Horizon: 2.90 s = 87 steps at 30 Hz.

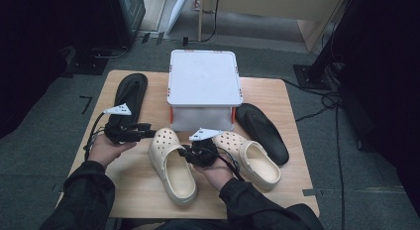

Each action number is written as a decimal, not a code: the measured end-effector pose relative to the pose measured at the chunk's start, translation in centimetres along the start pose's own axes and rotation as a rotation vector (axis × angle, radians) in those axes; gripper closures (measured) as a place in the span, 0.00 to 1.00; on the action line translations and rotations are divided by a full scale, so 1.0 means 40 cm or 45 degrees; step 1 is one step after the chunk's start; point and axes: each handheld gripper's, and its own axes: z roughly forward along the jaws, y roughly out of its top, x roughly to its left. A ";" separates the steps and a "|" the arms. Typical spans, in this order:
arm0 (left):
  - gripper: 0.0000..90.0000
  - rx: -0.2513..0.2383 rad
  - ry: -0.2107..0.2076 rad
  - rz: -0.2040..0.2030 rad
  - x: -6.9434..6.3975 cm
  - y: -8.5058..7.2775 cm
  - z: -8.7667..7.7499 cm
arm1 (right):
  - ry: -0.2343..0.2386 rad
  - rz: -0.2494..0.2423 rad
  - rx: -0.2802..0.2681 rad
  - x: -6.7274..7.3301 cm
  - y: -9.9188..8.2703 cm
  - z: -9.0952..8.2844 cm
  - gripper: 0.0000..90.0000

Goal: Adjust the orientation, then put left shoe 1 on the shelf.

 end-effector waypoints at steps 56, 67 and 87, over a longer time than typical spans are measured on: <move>0.94 -0.044 -0.006 0.218 -0.009 0.279 0.083 | -0.343 0.182 -0.118 -0.159 0.045 -0.023 0.84; 0.94 -0.044 0.000 0.211 -0.010 0.279 0.083 | -0.264 0.168 -0.142 -0.150 0.035 -0.050 0.65; 0.95 -0.044 -0.018 0.194 -0.004 0.281 0.083 | -0.125 0.069 -0.087 -0.068 -0.072 -0.153 0.80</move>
